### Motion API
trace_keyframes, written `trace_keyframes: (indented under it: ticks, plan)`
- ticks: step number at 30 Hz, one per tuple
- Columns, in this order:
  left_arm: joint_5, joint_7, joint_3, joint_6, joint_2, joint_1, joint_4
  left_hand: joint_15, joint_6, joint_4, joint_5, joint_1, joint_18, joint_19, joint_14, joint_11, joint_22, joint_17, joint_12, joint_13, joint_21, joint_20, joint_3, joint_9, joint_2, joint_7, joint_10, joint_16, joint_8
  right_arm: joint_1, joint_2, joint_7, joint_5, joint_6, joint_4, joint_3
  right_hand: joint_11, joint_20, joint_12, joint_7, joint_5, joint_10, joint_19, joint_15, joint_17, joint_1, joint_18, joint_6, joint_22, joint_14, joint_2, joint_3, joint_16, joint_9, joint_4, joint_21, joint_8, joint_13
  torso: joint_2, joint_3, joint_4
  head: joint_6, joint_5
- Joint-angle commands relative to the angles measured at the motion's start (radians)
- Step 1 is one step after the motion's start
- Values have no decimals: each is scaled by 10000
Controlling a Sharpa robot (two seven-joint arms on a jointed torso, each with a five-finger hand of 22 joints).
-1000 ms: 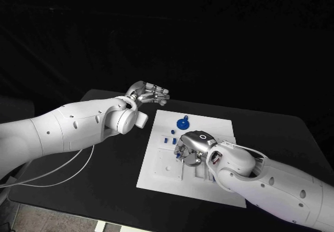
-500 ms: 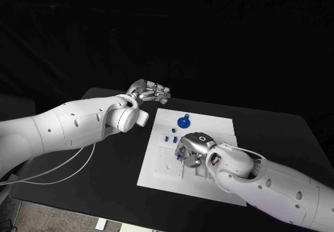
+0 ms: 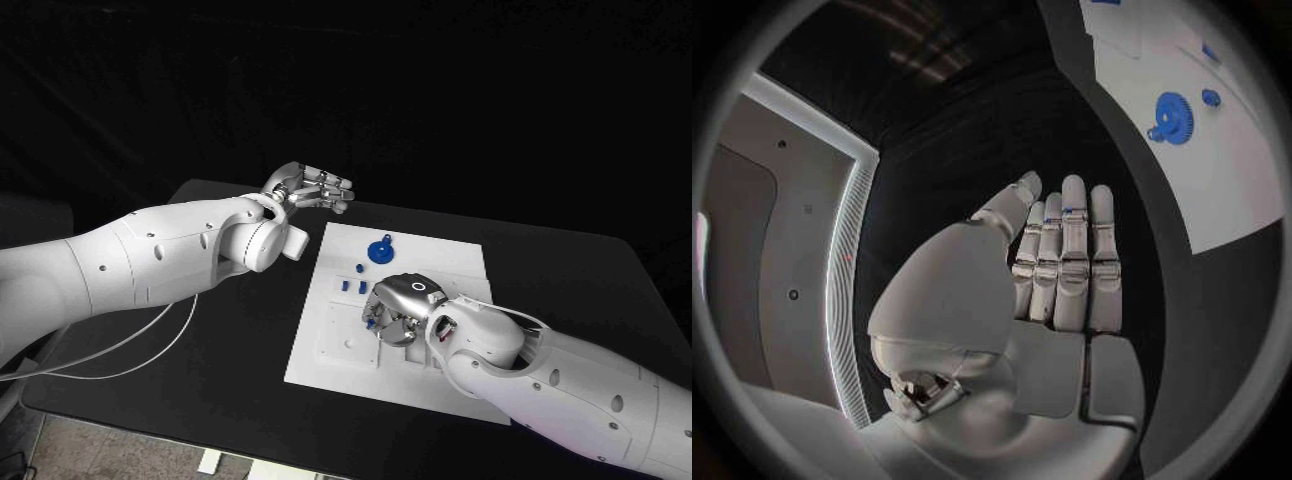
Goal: Assemble the parts on the task board
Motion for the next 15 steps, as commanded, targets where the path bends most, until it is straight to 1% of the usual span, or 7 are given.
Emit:
trace_keyframes:
  ticks: [1, 8, 9, 12, 14, 15]
  plan:
    - [67, 83, 8, 109, 24, 23, 27, 67, -35, 53, 39, -29, -62, 59, -8, -20, -8, -14, -30, -12, -31, -8, -10, -14, 62, -11, -1, -63, -10, -11, 19, -50, -202, 304, -37, -16, 14, -73, 52, -8, -4, 76, 467, -12, 9, -29, 157, 96, 372, 66, 63, 63, -49, 9, 21, 45, 39, 14, -4, -12, 1, -25, -6]
    - [67, 77, 8, 123, 33, 24, 31, 67, -35, 53, 39, -29, -62, 59, -8, -20, -8, -14, -30, -12, -31, -8, -10, -14, 62, -11, -1, -63, -10, -11, 63, -140, -314, 404, -128, -91, 23, -67, 49, 0, -4, 47, 450, -4, 18, -36, 159, 74, 357, 43, 67, 45, -62, 6, 14, -17, 37, 12, -6, -13, 10, -52, 5]
    - [67, 76, 8, 127, 33, 24, 30, 67, -35, 53, 39, -29, -62, 59, -8, -20, -8, -14, -30, -12, -31, -8, -10, -14, 62, -11, -1, -63, -10, -10, 71, -153, -323, 392, -146, -101, 29, -63, 47, 5, 3, 28, 441, 1, 17, -44, 161, 59, 346, 34, 72, 42, -67, 3, 24, -64, 33, 10, -7, -16, 15, -70, -14]
    - [67, 66, 8, 143, 37, 24, 34, 67, -35, 53, 39, -29, -62, 59, -8, -20, -8, -14, -30, -12, -31, -8, -10, -14, 62, -11, -1, -63, -10, -9, 124, -181, -339, 333, -229, -146, 95, -24, 45, 65, -215, -199, 396, 50, 17, -48, 174, -142, 312, -26, 104, 60, -72, -16, 84, -250, 26, 4, -5, -21, 7, -65, -24]
    - [67, 64, 8, 150, 42, 25, 34, 67, -35, 53, 39, -29, -62, 59, -8, -20, -8, -14, -30, -12, -31, -8, -10, -14, 62, -11, -1, -63, -10, -9, 146, -183, -315, 313, -264, -169, 145, -1, 41, 107, -199, -366, 392, 80, 15, -70, 180, -285, 306, -31, 88, 21, -67, -31, 118, -285, 18, -3, -3, -18, 9, -71, -33]
    - [67, 62, 9, 151, 44, 25, 34, 67, -35, 53, 39, -29, -62, 59, -8, -20, -8, -14, -30, -12, -31, -8, -10, -14, 62, -11, -1, -63, -10, -9, 153, -182, -292, 297, -280, -179, 185, 25, 46, 139, -178, -512, 386, 112, 13, -102, 193, -427, 290, -33, 54, -39, -62, -33, 149, -347, 25, -2, -4, -10, 11, -88, -31]
